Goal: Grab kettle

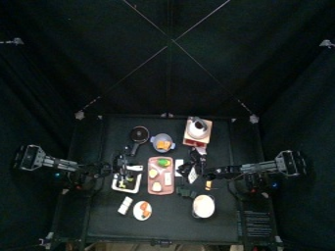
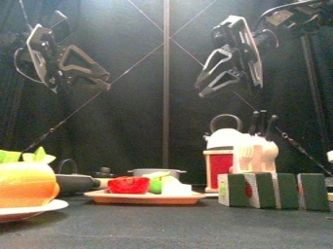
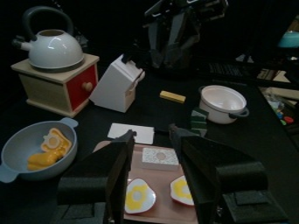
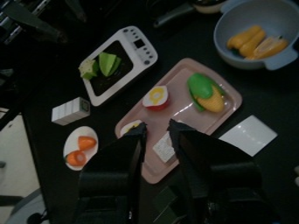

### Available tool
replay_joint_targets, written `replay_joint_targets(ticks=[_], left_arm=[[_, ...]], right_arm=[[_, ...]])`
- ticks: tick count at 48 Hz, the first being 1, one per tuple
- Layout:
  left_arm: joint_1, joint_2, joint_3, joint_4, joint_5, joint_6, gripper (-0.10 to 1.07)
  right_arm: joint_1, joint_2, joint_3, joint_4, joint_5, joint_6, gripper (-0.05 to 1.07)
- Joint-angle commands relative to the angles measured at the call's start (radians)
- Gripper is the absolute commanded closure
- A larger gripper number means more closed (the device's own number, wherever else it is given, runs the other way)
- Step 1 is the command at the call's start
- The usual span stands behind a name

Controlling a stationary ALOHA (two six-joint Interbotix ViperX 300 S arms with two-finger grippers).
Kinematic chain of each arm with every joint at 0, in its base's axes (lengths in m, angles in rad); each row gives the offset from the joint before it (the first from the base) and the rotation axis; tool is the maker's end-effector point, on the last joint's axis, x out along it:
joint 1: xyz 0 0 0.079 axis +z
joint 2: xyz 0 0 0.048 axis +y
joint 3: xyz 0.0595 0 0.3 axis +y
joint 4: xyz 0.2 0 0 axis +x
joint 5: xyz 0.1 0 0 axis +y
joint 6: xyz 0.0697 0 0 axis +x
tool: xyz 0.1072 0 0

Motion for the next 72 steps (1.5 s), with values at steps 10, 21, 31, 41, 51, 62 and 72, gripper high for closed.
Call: replay_joint_targets(ticks=[10, 21, 31, 41, 51, 62, 72], left_arm=[[-0.002, 0.002, -0.015, -0.008, -0.003, 0.000, 0.19], [-0.003, 0.002, -0.014, -0.023, -0.003, -0.003, 0.19], [-0.002, 0.000, -0.012, -0.054, -0.003, -0.002, 0.19], [-0.002, 0.002, -0.006, -0.078, -0.002, -0.002, 0.19], [-0.003, 0.000, -0.005, -0.078, -0.003, -0.002, 0.19], [-0.003, 0.000, -0.003, -0.092, -0.002, -0.003, 0.19], [-0.003, 0.000, -0.005, -0.095, -0.002, -0.003, 0.19]], right_arm=[[0.037, 0.169, -0.092, 0.163, 0.054, -0.017, 0.34], [0.126, 0.199, -0.199, 0.190, 0.402, -0.017, 0.34], [0.279, 0.149, -0.209, 0.170, 0.859, 0.005, 0.34], [0.347, 0.126, -0.181, 0.120, 1.120, 0.078, 0.34], [0.318, 0.084, -0.152, 0.055, 1.132, 0.043, 0.34], [0.132, -0.121, -0.175, 0.012, 1.026, -0.187, 0.34], [-0.235, -0.264, -0.129, 0.092, 0.609, -0.299, 0.33]])
